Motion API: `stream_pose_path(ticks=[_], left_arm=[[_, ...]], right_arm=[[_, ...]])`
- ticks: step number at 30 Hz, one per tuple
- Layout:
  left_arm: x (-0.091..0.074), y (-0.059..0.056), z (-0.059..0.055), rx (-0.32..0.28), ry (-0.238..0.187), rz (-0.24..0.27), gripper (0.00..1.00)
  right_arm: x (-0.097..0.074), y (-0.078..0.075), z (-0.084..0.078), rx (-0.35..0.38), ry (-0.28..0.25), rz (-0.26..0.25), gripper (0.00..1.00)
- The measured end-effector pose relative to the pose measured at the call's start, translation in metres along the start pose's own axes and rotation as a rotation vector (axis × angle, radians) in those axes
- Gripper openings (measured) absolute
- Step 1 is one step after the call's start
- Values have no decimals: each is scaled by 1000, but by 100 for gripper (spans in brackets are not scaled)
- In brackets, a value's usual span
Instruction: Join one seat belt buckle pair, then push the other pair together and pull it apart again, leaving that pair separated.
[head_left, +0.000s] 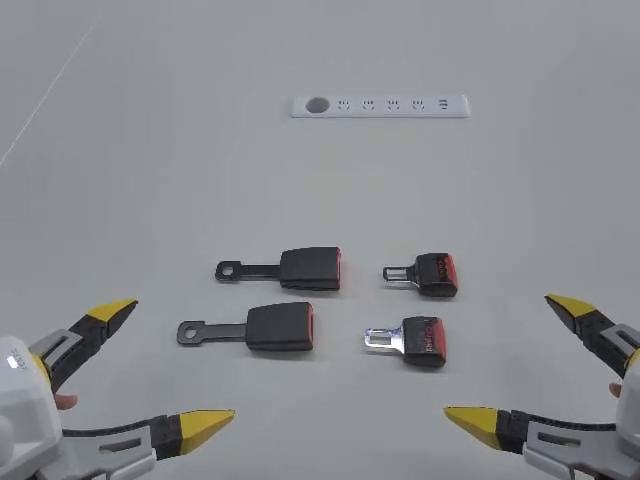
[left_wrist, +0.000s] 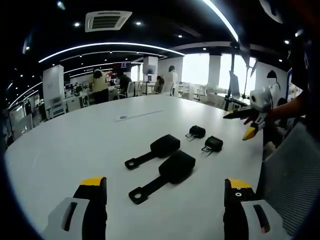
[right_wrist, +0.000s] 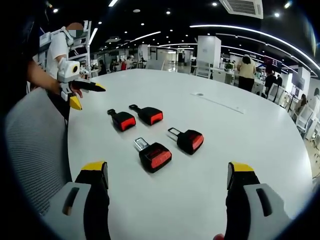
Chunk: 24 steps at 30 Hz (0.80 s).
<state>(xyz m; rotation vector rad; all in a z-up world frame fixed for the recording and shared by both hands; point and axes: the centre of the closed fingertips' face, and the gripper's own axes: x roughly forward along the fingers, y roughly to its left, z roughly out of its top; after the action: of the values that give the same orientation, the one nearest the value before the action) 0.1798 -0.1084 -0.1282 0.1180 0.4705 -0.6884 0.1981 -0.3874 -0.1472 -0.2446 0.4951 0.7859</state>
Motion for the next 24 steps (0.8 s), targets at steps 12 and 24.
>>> stream_pose_path(ticks=[12, 24], left_arm=[[-1, 0, 0, 1, 0, 1, 100], [0, 0, 1, 17, 10, -3, 100]], right_arm=[[0, 0, -1, -3, 1, 3, 99], [-2, -1, -4, -1, 10, 4, 99]])
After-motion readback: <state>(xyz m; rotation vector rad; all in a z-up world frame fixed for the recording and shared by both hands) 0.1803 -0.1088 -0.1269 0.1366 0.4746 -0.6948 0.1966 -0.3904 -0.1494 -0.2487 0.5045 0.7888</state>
